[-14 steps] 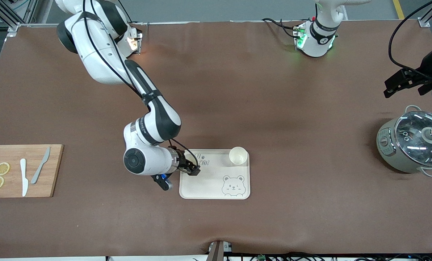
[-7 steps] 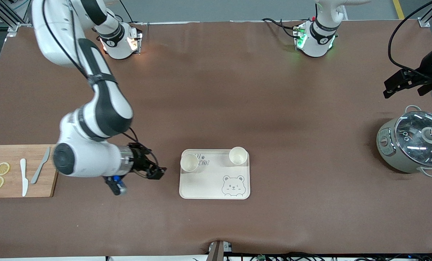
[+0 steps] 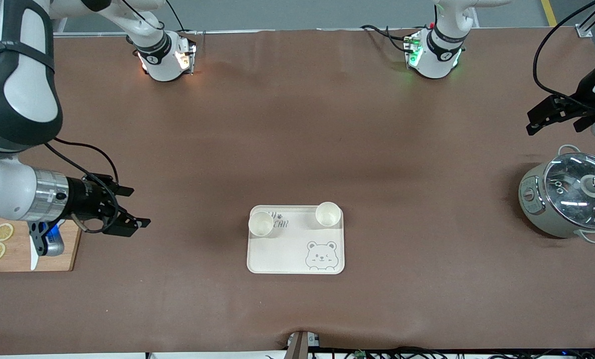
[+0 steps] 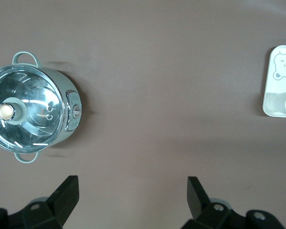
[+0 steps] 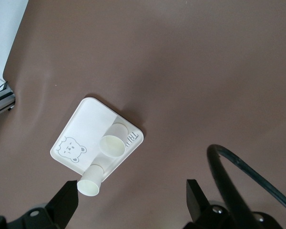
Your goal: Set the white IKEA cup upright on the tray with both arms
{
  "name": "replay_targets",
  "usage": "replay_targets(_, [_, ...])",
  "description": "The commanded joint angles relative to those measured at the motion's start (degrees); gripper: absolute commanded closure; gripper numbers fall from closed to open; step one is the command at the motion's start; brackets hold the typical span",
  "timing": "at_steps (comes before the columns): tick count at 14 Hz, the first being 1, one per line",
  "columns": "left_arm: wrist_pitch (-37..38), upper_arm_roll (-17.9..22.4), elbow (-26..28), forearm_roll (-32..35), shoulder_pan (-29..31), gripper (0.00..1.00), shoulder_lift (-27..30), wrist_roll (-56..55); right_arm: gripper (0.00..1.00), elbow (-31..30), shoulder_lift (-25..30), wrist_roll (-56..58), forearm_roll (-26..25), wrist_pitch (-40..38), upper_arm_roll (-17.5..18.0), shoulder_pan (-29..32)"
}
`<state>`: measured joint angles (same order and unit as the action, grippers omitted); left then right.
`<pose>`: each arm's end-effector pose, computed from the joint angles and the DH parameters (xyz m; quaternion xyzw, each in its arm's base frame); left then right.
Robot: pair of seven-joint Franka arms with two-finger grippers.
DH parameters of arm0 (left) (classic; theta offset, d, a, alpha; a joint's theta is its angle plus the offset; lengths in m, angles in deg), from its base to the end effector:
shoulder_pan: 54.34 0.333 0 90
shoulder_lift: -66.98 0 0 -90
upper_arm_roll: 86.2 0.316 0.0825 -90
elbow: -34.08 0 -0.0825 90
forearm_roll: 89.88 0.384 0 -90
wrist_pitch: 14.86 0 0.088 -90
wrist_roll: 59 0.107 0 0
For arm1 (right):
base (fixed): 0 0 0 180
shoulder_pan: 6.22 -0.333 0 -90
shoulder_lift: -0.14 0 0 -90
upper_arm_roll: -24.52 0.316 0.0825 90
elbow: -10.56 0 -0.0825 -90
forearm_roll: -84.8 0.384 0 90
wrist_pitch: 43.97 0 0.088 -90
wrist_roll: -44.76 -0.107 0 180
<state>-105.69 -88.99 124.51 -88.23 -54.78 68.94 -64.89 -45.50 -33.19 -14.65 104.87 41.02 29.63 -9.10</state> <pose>0.5449 -0.0282 0.6411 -0.9994 -0.0233 -0.0217 0.0135 0.6956 0.1169 0.5347 -0.8836 0.4227 0.1394 0.1455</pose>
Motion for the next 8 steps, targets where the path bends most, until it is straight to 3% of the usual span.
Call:
replay_targets(1, [0.04,-0.11,-0.17,0.81,-0.44,0.0,0.06,0.88,0.0,-1.69,1.6,4.63,-1.18,-0.61,-0.71,2.16])
replay_targets(4, [0.21,-0.11,-0.25,0.81,-0.44,0.0,0.24,0.88,0.0,-1.69,2.13,5.27,-1.09,-3.95,-0.19,7.53])
replay_targets(8, [0.39,-0.11,-0.25,0.81,-0.26,0.0,0.33,0.88,0.0,-1.87,8.36,13.24,-4.06,-7.8,-0.71,7.54])
